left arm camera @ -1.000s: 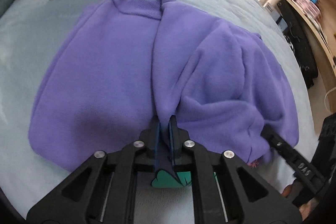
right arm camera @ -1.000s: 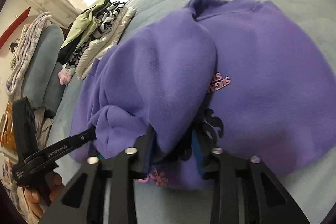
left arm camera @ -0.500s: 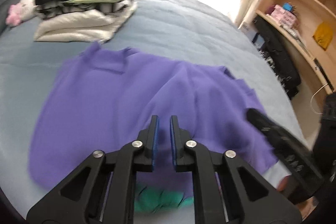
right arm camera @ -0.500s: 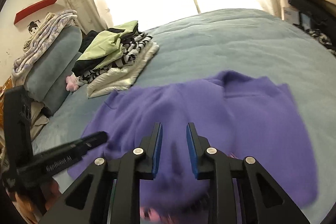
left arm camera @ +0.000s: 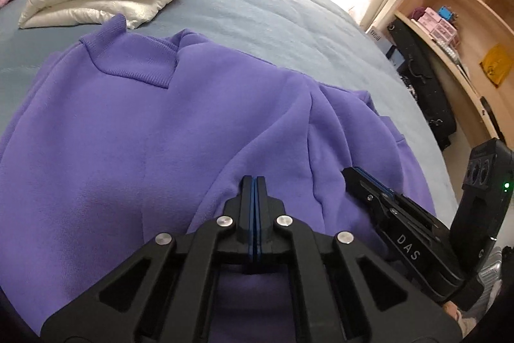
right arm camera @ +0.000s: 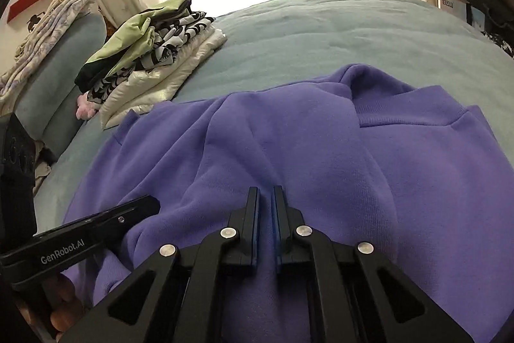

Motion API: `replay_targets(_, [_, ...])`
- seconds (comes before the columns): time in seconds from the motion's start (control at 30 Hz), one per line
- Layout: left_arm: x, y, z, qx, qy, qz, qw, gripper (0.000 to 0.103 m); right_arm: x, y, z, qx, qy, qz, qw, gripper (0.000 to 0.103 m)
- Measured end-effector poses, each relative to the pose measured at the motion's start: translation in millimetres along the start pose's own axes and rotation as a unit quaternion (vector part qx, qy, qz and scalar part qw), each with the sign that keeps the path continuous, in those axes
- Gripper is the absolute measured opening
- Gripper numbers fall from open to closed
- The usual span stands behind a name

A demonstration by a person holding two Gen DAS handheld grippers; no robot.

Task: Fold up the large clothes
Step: 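Press and smooth the folded purple hoodie with both tools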

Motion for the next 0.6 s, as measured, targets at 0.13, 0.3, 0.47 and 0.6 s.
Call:
replay_targets(0.13, [-2,0,1,0.003,-0.005,-0.003,1.0,0.001,-2,4,0,0.001,-0.004,-0.001,1.0,0.006])
replay_targets(0.3, [3,-9,1,0.011,0.002,0.019,0.9998,0.001,1,-8,-6,0.005,-0.009,-0.004,1.0,0.006])
replay_targets(0.47, [12,-31,-1,0.017,0.012,0.045,0.9988,0.001,1,-17,-2,-0.013,-0.007,-0.01,1.0,0.006])
replay_targets(0.6, [21,-62,-5,0.03,0.031,0.072,0.9965,0.001,-3,-48,1,-0.003,0.018,-0.015,1.0,0.006])
Point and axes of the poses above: each gripper's, at about its wrist camera, not at the fingertips, and y roughly the way its jaws point, x to its right, z to its top, the point moved 6 cm from there along y, roughly the way its jaws point, and after that the axes turned 3 degrees about y, right-handed, at the moved point
